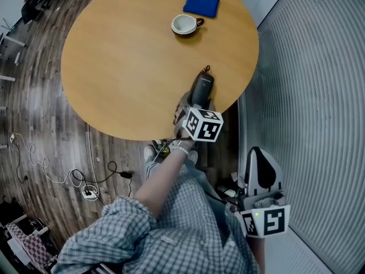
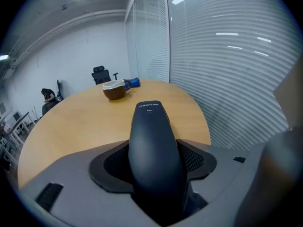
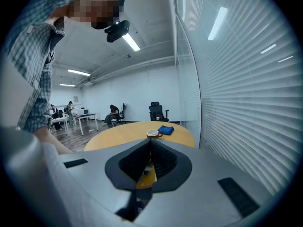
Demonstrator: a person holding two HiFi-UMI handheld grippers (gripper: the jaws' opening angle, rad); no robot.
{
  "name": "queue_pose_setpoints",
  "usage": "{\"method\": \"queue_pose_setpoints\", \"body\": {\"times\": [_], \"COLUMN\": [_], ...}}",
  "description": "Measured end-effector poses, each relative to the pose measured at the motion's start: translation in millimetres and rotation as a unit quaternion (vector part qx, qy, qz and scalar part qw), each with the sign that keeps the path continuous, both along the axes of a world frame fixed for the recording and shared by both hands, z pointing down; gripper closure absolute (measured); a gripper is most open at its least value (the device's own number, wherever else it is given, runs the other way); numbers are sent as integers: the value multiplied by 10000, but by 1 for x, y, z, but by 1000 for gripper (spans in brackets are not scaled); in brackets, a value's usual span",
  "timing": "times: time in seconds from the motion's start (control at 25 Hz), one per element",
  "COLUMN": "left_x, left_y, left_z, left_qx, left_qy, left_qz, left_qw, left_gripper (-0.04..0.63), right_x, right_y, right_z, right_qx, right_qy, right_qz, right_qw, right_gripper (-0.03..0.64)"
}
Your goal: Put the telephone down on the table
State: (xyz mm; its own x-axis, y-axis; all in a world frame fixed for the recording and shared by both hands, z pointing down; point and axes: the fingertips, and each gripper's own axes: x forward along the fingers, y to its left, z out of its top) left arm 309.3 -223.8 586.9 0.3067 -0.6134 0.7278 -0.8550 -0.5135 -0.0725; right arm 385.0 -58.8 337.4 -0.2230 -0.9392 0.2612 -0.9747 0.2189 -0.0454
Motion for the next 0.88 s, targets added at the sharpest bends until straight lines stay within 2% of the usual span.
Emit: {"method": "queue_pose_setpoints", "body": {"times": [0.12,0.32,0.68,0.88], "left_x": [3,0,-23,-56], "left_y": [0,4,30,36], "left_z": [0,-13,-55,-98], "left_qx": [-12,-3,147,443], "left_qy": [171,826,1280,1524], "left_qz": [130,444,816,830], "left_qw": [9998,9956,9883,9838], "left_gripper": [300,283,276,276], "right_x": [-3,-16,-53,-79], "right_y": [-1,-1,-11,-21], "right_z": [1,0,-13,-26], "right_qx": [12,36,185,327], "right_qy": [9,25,-43,-41], "right_qz": [-20,-101,-264,-374], "right_qw": [10000,9999,9995,9988], "right_gripper": [606,606,606,606]}}
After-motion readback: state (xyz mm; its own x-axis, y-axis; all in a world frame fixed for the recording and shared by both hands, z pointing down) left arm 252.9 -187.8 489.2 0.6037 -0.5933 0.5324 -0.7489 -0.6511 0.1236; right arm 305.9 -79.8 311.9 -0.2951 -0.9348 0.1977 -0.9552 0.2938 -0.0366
